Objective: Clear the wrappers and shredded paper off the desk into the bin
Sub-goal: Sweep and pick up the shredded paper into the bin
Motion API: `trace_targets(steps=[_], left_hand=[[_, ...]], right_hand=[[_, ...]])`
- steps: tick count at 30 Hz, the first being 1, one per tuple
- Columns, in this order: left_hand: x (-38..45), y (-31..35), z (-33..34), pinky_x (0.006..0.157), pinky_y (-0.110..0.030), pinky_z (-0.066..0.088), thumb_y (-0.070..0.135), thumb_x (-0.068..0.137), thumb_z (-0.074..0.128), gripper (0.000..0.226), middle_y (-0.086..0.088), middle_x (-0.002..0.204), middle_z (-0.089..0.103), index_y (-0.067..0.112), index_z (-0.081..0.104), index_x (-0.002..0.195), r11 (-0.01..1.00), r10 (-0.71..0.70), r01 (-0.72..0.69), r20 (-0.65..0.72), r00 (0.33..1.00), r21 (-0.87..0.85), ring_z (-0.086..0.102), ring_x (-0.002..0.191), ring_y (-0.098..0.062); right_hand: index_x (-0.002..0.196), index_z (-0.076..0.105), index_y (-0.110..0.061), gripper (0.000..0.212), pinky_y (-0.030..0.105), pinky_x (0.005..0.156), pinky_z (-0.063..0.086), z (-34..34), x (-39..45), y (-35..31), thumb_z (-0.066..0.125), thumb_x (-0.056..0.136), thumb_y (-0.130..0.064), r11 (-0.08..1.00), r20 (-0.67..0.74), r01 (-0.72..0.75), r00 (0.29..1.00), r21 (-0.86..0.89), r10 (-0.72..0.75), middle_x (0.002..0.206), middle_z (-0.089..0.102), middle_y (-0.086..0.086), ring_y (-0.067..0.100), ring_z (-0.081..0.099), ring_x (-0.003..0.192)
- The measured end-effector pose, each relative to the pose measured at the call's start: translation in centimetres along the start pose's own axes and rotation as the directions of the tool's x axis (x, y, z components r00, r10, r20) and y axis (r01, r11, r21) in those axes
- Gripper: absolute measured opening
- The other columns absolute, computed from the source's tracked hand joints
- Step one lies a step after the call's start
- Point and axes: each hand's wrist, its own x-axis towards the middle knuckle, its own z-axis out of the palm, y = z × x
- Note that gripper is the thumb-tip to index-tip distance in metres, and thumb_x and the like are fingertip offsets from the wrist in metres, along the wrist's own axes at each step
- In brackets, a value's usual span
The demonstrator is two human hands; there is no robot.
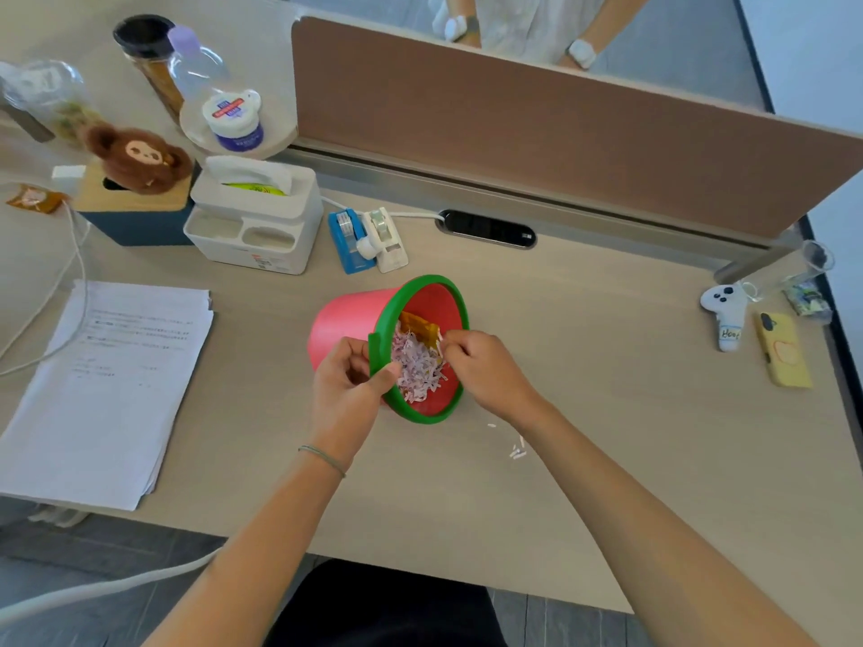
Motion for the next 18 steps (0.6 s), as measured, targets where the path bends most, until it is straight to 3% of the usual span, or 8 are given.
trace_targets(steps=[4, 8, 10, 11, 12, 15, 18], left_hand=[[-0.2, 0.5, -0.2, 0.078, -0.072, 0.056, 0.023, 0.071, 0.078, 0.028, -0.002, 0.068, 0.047, 0.008, 0.061, 0.087, 1.0, -0.019, 0.02, 0.004, 1.0, -0.016, 0.051, 0.073, -0.028], [-0.1, 0.4, -0.3, 0.079, -0.072, 0.056, 0.024, 0.071, 0.078, 0.035, -0.007, 0.07, 0.048, 0.001, 0.06, 0.091, 1.0, -0.012, 0.012, -0.001, 1.0, -0.015, 0.051, 0.072, -0.028], [-0.2, 0.3, -0.4, 0.079, -0.071, 0.057, 0.024, 0.071, 0.078, 0.034, -0.01, 0.072, 0.049, 0.002, 0.061, 0.091, 1.0, -0.011, 0.011, -0.001, 1.0, -0.004, 0.052, 0.072, -0.028], [-0.2, 0.2, -0.4, 0.079, -0.071, 0.057, 0.025, 0.071, 0.078, 0.034, -0.011, 0.072, 0.049, 0.003, 0.061, 0.091, 1.0, -0.01, 0.01, -0.001, 1.0, -0.002, 0.052, 0.072, -0.028], [-0.2, 0.2, -0.5, 0.079, -0.071, 0.056, 0.025, 0.071, 0.078, 0.032, -0.011, 0.072, 0.049, 0.004, 0.061, 0.089, 1.0, -0.008, 0.008, 0.0, 1.0, 0.0, 0.051, 0.071, -0.028], [-0.2, 0.2, -0.4, 0.079, -0.07, 0.056, 0.025, 0.071, 0.078, 0.029, -0.006, 0.07, 0.049, 0.008, 0.061, 0.088, 1.0, -0.008, 0.008, 0.0, 1.0, 0.007, 0.05, 0.071, -0.027], [-0.3, 0.3, -0.4, 0.08, -0.071, 0.056, 0.022, 0.073, 0.079, 0.029, -0.008, 0.073, 0.049, 0.007, 0.061, 0.088, 1.0, -0.016, 0.016, 0.005, 1.0, 0.01, 0.052, 0.072, -0.028]], right_hand=[[0.075, 0.074, -0.024, 0.028, 0.036, 0.067, 0.052, 0.3, 2.9, -1.9, 0.059, 0.098, -0.03, 0.987, 0.074, 0.026, 0.997, -0.159, -0.014, 0.074, 0.071, -0.002, 0.018, 0.066, 0.071], [0.053, 0.054, -0.02, 0.05, 0.031, 0.052, 0.033, 0.2, 3.9, -2.8, 0.063, 0.093, -0.049, 0.932, 0.047, 0.031, 0.999, -0.361, -0.015, 0.05, 0.05, -0.004, 0.017, 0.052, 0.053], [0.059, 0.055, -0.021, 0.044, 0.031, 0.053, 0.034, 0.1, 4.1, -3.1, 0.059, 0.097, -0.043, 0.89, 0.106, 0.05, 0.994, -0.454, -0.002, 0.057, 0.053, -0.004, 0.02, 0.055, 0.059], [0.066, 0.06, -0.022, 0.034, 0.031, 0.056, 0.039, -0.1, 4.1, -3.3, 0.057, 0.098, -0.031, 0.874, 0.165, 0.069, 0.986, -0.481, 0.013, 0.064, 0.058, -0.004, 0.021, 0.06, 0.066], [0.077, 0.066, -0.024, 0.023, 0.032, 0.062, 0.045, -0.3, 3.9, -3.4, 0.055, 0.095, -0.017, 0.866, 0.23, 0.09, 0.973, -0.493, 0.03, 0.073, 0.063, -0.003, 0.022, 0.063, 0.075], [0.109, 0.072, -0.027, 0.043, 0.033, 0.078, 0.054, -1.0, 3.0, -3.8, 0.047, 0.084, -0.002, 0.891, 0.296, 0.131, 0.955, -0.435, 0.004, 0.097, 0.071, -0.006, 0.018, 0.065, 0.09], [0.084, 0.069, -0.021, 0.025, 0.031, 0.066, 0.047, -2.0, 2.1, -2.7, 0.05, 0.1, -0.019, 0.972, 0.101, 0.057, 0.994, -0.229, -0.035, 0.073, 0.065, -0.009, 0.013, 0.061, 0.069]])
